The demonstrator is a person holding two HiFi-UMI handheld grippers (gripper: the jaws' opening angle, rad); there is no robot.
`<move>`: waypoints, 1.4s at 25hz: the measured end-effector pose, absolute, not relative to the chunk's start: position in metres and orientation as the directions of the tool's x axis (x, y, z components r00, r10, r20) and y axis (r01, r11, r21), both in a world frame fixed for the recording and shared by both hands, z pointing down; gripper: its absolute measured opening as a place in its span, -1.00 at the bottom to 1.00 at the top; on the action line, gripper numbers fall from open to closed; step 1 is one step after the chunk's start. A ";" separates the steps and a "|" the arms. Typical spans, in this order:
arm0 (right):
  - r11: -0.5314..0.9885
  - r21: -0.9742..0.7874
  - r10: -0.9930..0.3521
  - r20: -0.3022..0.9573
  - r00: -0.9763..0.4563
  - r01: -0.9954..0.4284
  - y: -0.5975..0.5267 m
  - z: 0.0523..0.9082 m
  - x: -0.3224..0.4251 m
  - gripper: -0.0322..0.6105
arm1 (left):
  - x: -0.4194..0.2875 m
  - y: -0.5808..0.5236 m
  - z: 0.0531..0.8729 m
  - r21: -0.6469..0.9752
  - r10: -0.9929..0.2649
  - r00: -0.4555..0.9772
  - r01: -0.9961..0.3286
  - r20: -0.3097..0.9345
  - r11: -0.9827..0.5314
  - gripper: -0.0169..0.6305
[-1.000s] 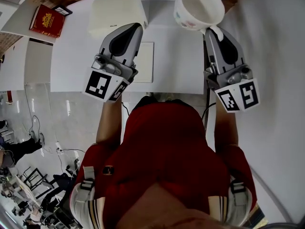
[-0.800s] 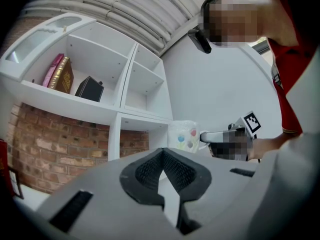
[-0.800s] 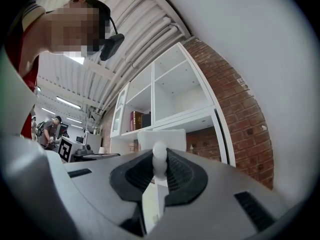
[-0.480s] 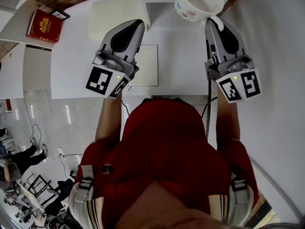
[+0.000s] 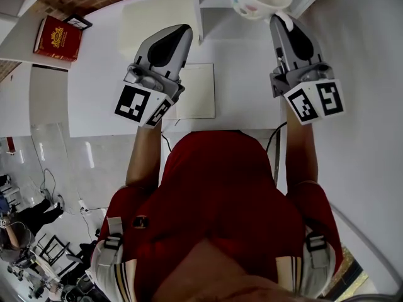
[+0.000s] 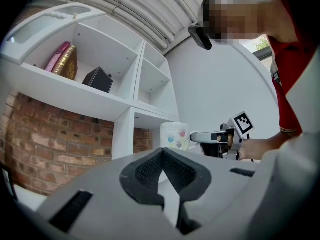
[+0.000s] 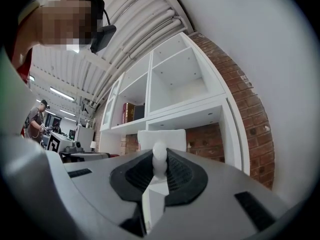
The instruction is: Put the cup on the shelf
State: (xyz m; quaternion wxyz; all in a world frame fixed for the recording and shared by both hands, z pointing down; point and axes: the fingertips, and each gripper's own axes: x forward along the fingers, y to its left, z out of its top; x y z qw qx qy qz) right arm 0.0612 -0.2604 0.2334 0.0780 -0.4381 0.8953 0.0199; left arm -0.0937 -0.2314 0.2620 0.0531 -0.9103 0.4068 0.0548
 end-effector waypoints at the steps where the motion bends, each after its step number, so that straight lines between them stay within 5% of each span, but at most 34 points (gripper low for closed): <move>1: 0.614 -0.031 -0.783 -0.154 -0.603 -0.789 -0.265 0.234 0.059 -0.78 | -0.096 -0.235 0.263 -0.050 -0.734 0.664 -0.746 -0.143 -0.664 -0.93; 35: 0.578 -0.061 -0.816 -0.009 -0.579 -0.814 -0.371 0.302 0.035 -0.78 | -0.099 -0.302 0.302 -0.001 -0.735 0.671 -0.739 -0.099 -0.674 -0.93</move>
